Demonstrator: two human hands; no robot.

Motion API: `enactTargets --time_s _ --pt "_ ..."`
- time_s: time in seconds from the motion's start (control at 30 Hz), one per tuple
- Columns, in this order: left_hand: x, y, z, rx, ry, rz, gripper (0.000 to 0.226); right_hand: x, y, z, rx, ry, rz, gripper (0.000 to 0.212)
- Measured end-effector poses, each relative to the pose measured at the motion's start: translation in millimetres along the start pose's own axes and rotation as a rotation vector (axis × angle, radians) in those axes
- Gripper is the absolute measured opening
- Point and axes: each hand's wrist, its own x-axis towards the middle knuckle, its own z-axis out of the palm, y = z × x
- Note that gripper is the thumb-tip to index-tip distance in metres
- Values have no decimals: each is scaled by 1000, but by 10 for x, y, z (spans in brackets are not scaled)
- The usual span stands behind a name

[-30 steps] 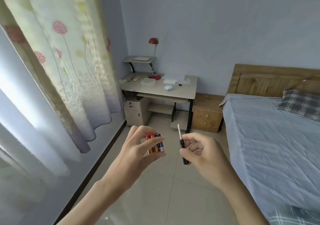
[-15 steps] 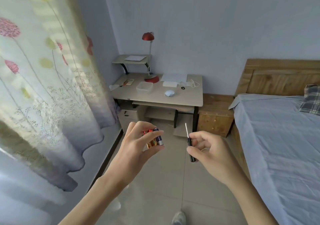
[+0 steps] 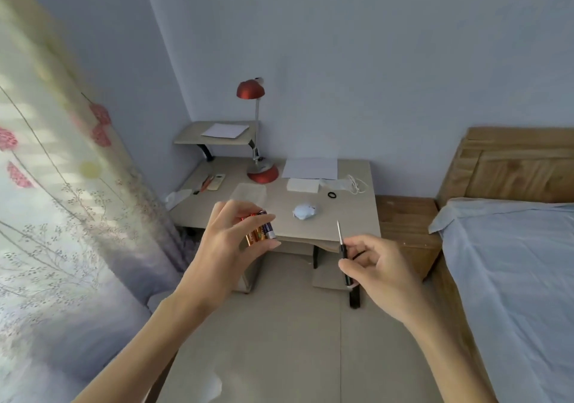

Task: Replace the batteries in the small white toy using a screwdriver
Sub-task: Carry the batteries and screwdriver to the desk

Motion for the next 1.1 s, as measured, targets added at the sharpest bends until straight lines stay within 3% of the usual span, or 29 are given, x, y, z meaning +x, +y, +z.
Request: enactTargets --time_s 0.17,0.6,0.83,1.1 --pt "723 -634 486 -36 -24 11 44 916 202 9 -48 56 48 35" --pt "2856 -2496 1892 -135 -172 111 44 3513 805 373 -275 171 190 30" --pt "3542 -3186 2982 -210 -297 94 41 4255 1369 356 -336 247 351 21" --pt "3664 -3745 4162 -217 -438 15 40 4699 2371 393 -538 231 477 14"
